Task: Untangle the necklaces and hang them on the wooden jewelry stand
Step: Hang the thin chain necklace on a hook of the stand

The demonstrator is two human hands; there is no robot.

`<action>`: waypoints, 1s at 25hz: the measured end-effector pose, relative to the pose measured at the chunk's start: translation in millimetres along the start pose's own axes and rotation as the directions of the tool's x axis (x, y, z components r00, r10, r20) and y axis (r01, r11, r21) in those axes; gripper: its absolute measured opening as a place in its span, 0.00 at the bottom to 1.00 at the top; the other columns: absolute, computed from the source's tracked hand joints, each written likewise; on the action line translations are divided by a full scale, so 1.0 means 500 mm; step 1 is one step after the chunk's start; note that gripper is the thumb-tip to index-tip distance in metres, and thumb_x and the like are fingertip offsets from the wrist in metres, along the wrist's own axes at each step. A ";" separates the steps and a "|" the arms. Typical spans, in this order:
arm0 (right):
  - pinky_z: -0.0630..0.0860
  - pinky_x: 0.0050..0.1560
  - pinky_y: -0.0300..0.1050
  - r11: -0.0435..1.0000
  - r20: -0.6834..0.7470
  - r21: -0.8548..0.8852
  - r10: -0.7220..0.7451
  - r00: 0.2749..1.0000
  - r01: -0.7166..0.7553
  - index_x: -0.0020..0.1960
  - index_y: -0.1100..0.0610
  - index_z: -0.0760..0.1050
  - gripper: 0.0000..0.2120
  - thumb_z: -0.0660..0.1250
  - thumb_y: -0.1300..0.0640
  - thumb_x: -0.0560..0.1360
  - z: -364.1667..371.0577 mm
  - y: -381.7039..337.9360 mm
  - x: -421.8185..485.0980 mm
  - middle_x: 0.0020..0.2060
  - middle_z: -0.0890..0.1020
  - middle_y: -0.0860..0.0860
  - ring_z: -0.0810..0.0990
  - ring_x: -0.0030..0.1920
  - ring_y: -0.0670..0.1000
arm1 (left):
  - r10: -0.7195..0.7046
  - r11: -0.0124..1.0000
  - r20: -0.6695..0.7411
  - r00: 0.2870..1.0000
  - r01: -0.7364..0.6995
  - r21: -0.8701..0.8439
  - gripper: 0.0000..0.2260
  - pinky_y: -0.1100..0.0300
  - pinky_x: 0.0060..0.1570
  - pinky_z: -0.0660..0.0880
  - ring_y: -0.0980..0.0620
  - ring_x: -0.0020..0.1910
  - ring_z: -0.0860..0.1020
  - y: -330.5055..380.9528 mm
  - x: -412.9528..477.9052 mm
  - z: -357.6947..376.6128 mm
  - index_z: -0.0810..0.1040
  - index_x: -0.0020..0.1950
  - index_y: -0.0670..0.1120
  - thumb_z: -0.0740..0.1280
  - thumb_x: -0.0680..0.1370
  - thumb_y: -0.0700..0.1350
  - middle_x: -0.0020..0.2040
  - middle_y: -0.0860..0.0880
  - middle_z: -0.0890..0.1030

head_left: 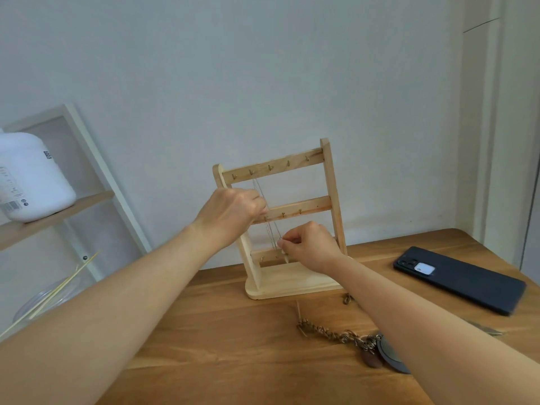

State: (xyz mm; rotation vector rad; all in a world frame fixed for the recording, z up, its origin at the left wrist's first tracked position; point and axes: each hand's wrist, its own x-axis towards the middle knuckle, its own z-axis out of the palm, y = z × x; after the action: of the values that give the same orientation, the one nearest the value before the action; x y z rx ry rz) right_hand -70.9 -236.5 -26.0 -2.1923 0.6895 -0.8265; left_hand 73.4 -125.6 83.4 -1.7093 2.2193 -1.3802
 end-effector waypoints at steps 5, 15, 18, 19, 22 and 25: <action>0.83 0.46 0.49 1.000 -0.002 -0.005 0.011 1.000 -0.011 0.49 0.50 0.86 0.09 0.68 0.49 0.79 0.004 -0.001 0.000 0.40 0.86 0.46 0.83 0.41 0.46 | -0.259 0.962 -0.089 0.962 0.249 -0.114 0.09 0.61 0.23 0.67 0.45 0.25 0.76 0.038 -0.035 0.030 0.80 0.36 0.42 0.77 0.73 0.40 0.29 0.48 0.77; 0.76 0.35 0.44 0.993 -0.090 -0.115 0.003 0.996 -0.013 0.41 0.47 0.87 0.11 0.72 0.42 0.75 0.024 -0.023 -0.006 0.30 0.84 0.47 0.77 0.30 0.46 | -0.790 0.349 0.139 0.597 0.624 -0.699 0.06 0.56 0.42 0.81 0.52 0.34 0.83 0.164 -0.080 0.094 0.88 0.45 0.47 0.71 0.79 0.43 0.36 0.52 0.86; 0.75 0.34 0.43 0.970 -0.097 -0.243 -0.046 0.994 0.021 0.41 0.46 0.87 0.12 0.71 0.39 0.74 0.018 -0.032 -0.009 0.30 0.84 0.47 0.78 0.31 0.47 | -0.793 0.171 0.273 0.544 0.629 -0.758 0.07 0.51 0.46 0.83 0.52 0.38 0.84 0.153 -0.091 0.095 0.87 0.53 0.46 0.71 0.79 0.43 0.41 0.51 0.87; 0.77 0.36 0.43 0.964 -0.096 -0.266 -0.052 0.994 0.025 0.44 0.45 0.87 0.12 0.70 0.39 0.75 0.012 -0.031 -0.014 0.32 0.85 0.47 0.80 0.33 0.47 | -0.768 0.148 0.320 0.554 0.640 -0.754 0.07 0.52 0.46 0.83 0.53 0.36 0.84 0.149 -0.090 0.092 0.87 0.54 0.46 0.71 0.79 0.43 0.41 0.51 0.87; 0.80 0.52 0.43 0.966 -0.085 -0.253 -0.069 0.994 0.046 0.60 0.47 0.83 0.14 0.70 0.45 0.77 -0.001 -0.029 -0.030 0.46 0.87 0.45 0.84 0.49 0.46 | -0.713 0.056 0.430 0.554 0.656 -0.752 0.06 0.55 0.44 0.84 0.56 0.32 0.84 0.134 -0.088 0.084 0.87 0.53 0.46 0.70 0.79 0.42 0.42 0.50 0.87; 0.73 0.62 0.40 0.981 -0.072 -0.191 -0.061 0.996 0.047 0.67 0.52 0.79 0.18 0.71 0.52 0.77 -0.028 -0.028 -0.059 0.56 0.85 0.46 0.81 0.59 0.46 | -0.696 0.009 0.470 0.543 0.661 -0.750 0.05 0.56 0.42 0.84 0.56 0.33 0.85 0.129 -0.084 0.076 0.86 0.51 0.46 0.70 0.79 0.42 0.46 0.48 0.87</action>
State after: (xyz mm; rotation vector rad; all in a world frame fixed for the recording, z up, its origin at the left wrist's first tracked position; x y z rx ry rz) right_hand -97.1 -213.8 -18.3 -2.3679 0.7775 -0.9103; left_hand 59.5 -115.3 -0.9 -3.5070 2.2795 0.1933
